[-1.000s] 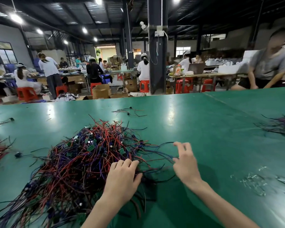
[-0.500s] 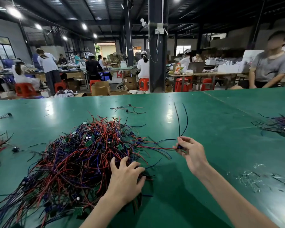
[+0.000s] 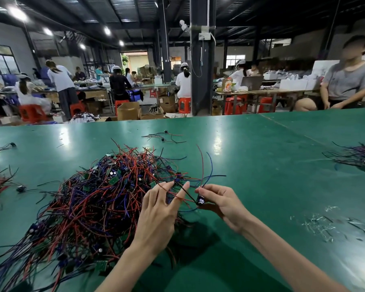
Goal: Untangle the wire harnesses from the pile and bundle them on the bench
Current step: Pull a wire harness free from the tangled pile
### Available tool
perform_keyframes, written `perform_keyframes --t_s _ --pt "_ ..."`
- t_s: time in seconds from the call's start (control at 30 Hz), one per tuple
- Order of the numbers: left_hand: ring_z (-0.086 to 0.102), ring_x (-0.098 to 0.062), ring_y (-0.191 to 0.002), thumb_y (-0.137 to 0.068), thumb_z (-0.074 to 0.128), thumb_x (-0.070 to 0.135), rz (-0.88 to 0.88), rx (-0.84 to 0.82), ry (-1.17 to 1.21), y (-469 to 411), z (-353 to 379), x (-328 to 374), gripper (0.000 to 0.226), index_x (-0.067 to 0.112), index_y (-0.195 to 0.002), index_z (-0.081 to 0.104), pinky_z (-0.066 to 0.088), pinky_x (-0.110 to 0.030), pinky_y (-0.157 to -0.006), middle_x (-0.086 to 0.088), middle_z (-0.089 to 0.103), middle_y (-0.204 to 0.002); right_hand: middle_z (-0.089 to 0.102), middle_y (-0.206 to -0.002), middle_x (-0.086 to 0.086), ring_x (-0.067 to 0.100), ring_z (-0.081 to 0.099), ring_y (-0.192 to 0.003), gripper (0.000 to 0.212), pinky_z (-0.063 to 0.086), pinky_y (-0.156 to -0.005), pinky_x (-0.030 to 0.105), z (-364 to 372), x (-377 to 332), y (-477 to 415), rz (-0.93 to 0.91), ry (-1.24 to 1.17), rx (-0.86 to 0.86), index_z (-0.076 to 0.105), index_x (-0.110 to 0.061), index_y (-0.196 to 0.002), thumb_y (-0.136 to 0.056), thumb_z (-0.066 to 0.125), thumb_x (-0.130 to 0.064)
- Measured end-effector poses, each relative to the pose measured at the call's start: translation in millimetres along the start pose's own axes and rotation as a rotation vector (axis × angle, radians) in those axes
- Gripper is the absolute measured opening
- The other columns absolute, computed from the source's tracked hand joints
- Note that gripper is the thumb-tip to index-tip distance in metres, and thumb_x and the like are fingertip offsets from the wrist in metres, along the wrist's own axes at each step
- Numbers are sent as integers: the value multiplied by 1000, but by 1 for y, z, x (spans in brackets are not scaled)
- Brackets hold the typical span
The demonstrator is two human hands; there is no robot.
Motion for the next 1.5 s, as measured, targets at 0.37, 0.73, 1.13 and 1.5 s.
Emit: perform_keyframes --t_s 0.37,0.73,1.13,1.5 --pt "65 -2 -67 -81 63 44 -461 -51 872 6 -5 9 26 25 -97 54 50 -19 -63 6 69 -71 71 -80 4 10 64 -74 10 52 -70 20 21 1 11 -71 50 -74 69 -4 -85 -88 59 -5" --pt "58 -15 -47 -92 55 1 -731 -253 1456 13 17 27 10 0 -99 61 48 -25 -40 -3 69 -68 65 -75 6 10 56 -67 7 47 -64 22 20 -4 15 -206 485 -27 69 -7 -82 -83 71 -15" --pt "41 -10 -35 -97 48 5 -695 -326 1468 19 30 30 12 1 -101 58 36 -21 -33 0 64 -65 51 -59 8 15 47 -51 18 43 -43 22 20 6 12 125 3 -47 66 -1 -81 -92 55 -9" --pt "37 -10 -36 -96 49 1 -789 -462 1579 22 34 44 12 -5 -95 59 34 -18 -31 -6 64 -67 61 -57 -4 7 51 -51 13 44 -50 20 -25 6 -8 47 177 225 69 -5 -77 -88 63 -10"
Point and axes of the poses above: each hand's wrist, its own y-axis away from the middle knuckle, its own z-axis out of the palm, x = y × z, the point moved 4 cm from there along -y, towards the middle knuckle
